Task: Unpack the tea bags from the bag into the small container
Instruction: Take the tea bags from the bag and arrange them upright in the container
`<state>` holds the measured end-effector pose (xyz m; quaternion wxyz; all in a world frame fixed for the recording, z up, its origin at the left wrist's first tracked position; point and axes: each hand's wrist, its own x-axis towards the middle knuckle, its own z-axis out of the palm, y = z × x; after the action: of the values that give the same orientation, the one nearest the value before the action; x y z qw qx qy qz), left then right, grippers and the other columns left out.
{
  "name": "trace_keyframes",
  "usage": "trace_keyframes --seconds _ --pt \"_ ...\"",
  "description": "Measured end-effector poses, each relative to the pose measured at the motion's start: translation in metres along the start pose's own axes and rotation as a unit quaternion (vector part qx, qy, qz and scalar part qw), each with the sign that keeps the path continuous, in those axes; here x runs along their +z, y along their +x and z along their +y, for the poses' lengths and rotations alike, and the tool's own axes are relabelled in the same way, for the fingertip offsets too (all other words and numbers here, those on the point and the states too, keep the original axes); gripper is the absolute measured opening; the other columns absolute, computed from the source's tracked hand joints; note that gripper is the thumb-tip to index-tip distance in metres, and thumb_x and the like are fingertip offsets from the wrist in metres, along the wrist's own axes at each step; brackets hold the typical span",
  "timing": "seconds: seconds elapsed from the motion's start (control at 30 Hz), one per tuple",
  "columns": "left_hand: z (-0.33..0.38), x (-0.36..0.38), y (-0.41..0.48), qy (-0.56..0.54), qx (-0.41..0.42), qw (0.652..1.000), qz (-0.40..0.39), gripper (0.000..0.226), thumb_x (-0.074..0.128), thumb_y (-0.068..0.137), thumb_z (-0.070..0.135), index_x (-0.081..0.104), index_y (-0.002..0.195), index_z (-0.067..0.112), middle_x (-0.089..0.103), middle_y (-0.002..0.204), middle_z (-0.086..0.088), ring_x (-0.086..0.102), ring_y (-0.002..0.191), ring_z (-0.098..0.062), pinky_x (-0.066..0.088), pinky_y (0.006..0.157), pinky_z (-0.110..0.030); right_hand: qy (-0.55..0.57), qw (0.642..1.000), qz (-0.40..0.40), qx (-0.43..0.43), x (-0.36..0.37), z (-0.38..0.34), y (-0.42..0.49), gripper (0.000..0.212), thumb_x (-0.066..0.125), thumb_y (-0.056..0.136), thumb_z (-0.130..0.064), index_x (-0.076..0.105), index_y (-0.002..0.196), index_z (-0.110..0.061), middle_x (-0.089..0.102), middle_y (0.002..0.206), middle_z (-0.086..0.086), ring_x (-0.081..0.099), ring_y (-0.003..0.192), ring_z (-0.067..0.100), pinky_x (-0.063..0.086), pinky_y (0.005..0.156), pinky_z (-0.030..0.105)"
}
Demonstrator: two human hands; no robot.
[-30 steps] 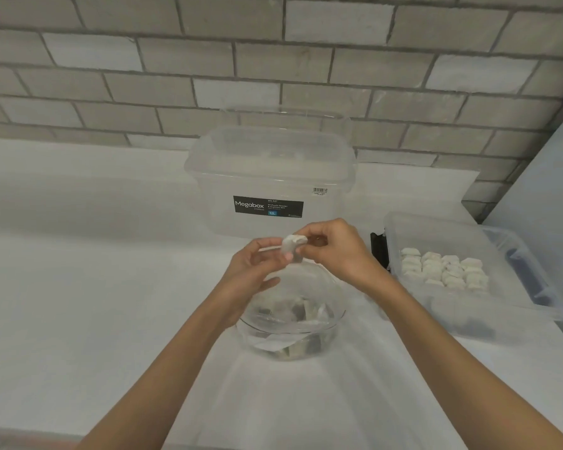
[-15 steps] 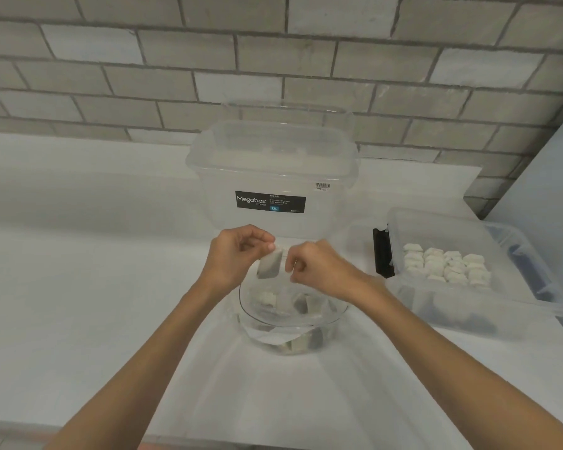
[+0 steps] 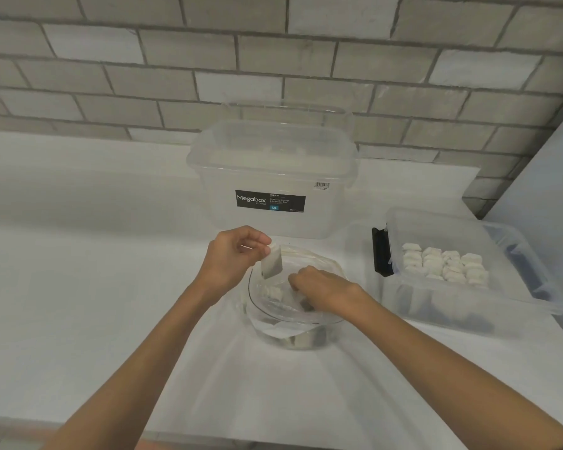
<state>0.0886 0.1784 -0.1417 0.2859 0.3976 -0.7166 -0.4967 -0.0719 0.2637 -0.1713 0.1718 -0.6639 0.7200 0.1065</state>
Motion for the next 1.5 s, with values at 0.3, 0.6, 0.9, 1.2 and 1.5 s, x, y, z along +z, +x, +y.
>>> trace_keyframes --seconds 0.3,0.6,0.9,1.2,1.5 --pt "-0.001 0.008 -0.006 0.005 -0.006 1.000 -0.019 0.007 0.073 0.083 0.012 0.072 0.089 0.017 0.069 0.079 0.003 0.063 0.068 -0.009 0.054 0.076 -0.028 0.032 0.999 -0.007 -0.001 -0.001 0.009 0.003 0.013 0.059 0.082 0.006 0.059 0.081 -0.007 0.054 0.093 0.010 0.061 0.082 0.030 0.049 0.071 0.034" --pt "0.000 -0.002 -0.007 0.006 0.001 1.000 0.001 0.009 0.070 0.085 0.012 0.070 0.086 0.021 0.069 0.077 0.006 0.064 0.065 -0.007 0.054 0.074 -0.031 0.186 0.977 0.101 -0.015 -0.016 0.016 -0.015 0.005 0.058 0.081 -0.008 0.063 0.081 -0.010 0.064 0.089 0.002 0.058 0.086 0.017 0.048 0.070 0.024" --pt "0.029 0.009 -0.010 0.010 0.017 0.996 -0.085 0.008 0.071 0.084 0.016 0.075 0.084 0.024 0.074 0.086 0.006 0.068 0.079 -0.004 0.049 0.079 -0.020 0.440 0.873 0.207 -0.034 -0.078 0.029 -0.065 0.024 0.077 0.076 -0.007 0.064 0.095 -0.013 0.066 0.071 -0.002 0.060 0.054 0.014 0.044 0.045 0.023" --pt "0.081 0.055 0.000 0.020 0.121 0.981 -0.152 0.016 0.080 0.076 0.024 0.075 0.089 0.015 0.072 0.091 0.004 0.070 0.083 -0.010 0.054 0.082 -0.029 0.415 0.864 0.287 -0.014 -0.111 0.062 -0.120 0.006 0.070 0.086 -0.012 0.075 0.087 -0.014 0.069 0.062 -0.007 0.061 0.056 0.005 0.046 0.050 0.022" --pt "0.111 0.123 0.006 0.010 0.171 0.966 -0.192 0.010 0.076 0.080 0.010 0.076 0.081 0.020 0.073 0.091 0.009 0.070 0.085 -0.011 0.054 0.082 -0.024 0.166 0.938 0.236 0.191 -0.091 0.184 -0.175 0.018 0.062 0.087 -0.004 0.068 0.078 -0.018 0.061 0.060 -0.009 0.064 0.053 0.009 0.052 0.062 0.018"
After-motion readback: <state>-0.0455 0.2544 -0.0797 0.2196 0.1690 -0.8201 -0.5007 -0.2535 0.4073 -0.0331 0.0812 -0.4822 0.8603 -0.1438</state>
